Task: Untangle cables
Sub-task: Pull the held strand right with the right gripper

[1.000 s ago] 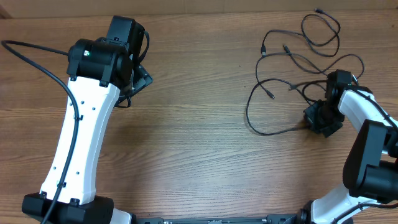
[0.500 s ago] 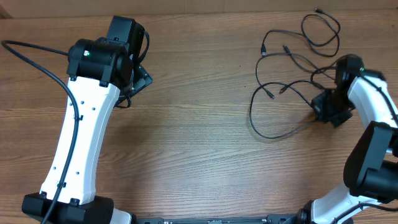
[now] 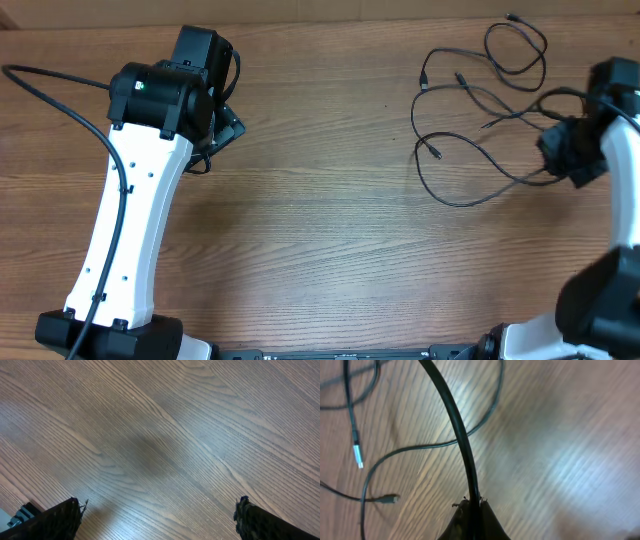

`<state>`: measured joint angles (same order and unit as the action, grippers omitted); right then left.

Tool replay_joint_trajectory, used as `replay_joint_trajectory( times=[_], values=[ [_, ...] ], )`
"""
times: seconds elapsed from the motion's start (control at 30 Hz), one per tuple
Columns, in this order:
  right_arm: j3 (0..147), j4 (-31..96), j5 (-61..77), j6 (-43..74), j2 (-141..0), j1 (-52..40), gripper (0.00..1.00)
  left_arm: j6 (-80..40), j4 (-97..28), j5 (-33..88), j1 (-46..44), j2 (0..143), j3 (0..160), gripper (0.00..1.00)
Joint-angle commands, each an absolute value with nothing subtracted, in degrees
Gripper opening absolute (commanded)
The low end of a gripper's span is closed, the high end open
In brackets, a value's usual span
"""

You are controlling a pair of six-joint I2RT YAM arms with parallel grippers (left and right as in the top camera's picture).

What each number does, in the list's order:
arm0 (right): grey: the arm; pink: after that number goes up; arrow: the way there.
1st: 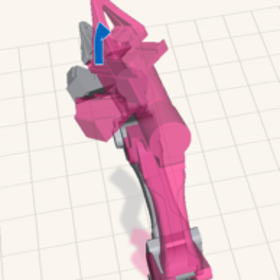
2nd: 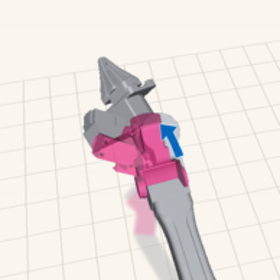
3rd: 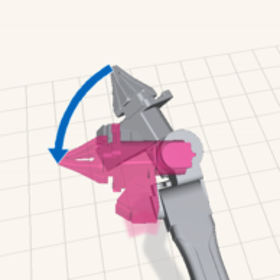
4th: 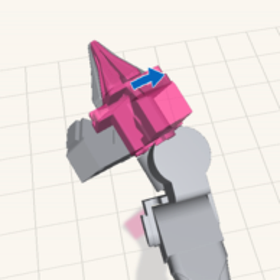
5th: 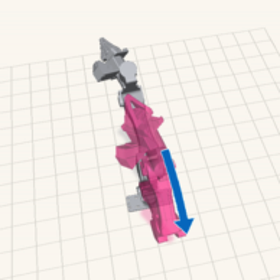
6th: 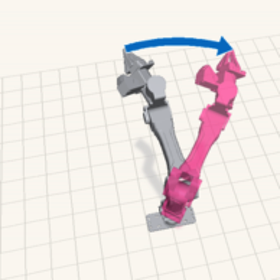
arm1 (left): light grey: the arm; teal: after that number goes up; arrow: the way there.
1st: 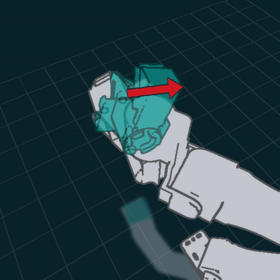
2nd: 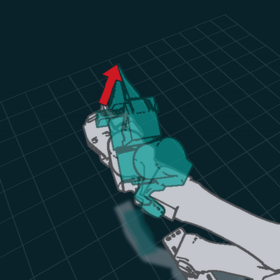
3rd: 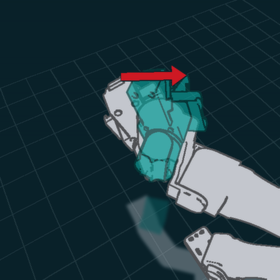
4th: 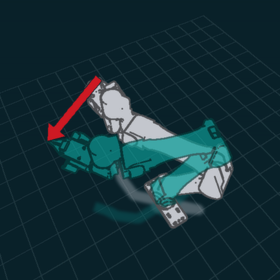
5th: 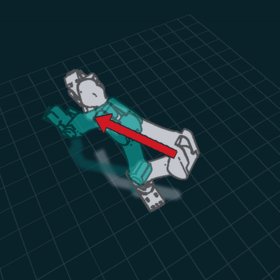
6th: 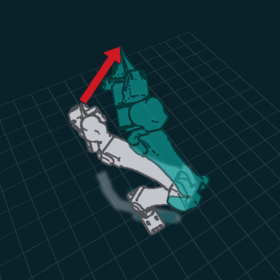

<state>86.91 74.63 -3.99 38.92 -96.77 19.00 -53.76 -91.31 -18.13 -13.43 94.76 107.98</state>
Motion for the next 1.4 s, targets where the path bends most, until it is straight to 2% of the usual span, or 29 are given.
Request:
replay_joint_trajectory(
  times=[0.0, 0.33, 0.6, 0.93, 1.17, 1.37],
  values=[
    [88.58, 75.77, -5.08, 37.74, -92.92, 21.85, 0.04, -52.71, -91.44, -17.93, -13.52, 95.26, 107.72, 1.00],
    [88.36, 82.56, -5.37, 35.53, -91.35, 30.13, 0.04, -52.71, -91.20, -17.91, -13.52, 95.26, 107.72, 1.00],
    [88.25, 80.84, -6.46, 35.57, -91.46, 35.42, 0.04, -52.73, -91.20, -17.87, -13.54, 95.26, 107.72, 1.00],
    [81.54, 72.60, -8.08, 38.46, -91.53, 36.10, 0.04, -52.66, -91.33, -16.86, -13.50, 95.26, 107.72, 1.00],
    [81.32, 73.71, -15.73, 46.57, -91.53, 36.10, 0.04, -52.27, -91.39, -16.88, -13.47, 95.26, 107.72, 1.00],
    [81.32, 73.49, -17.15, 46.72, -91.59, 36.10, 0.04, -52.27, -91.24, -16.86, -13.47, 95.26, 107.72, 1.00]
  ],
)
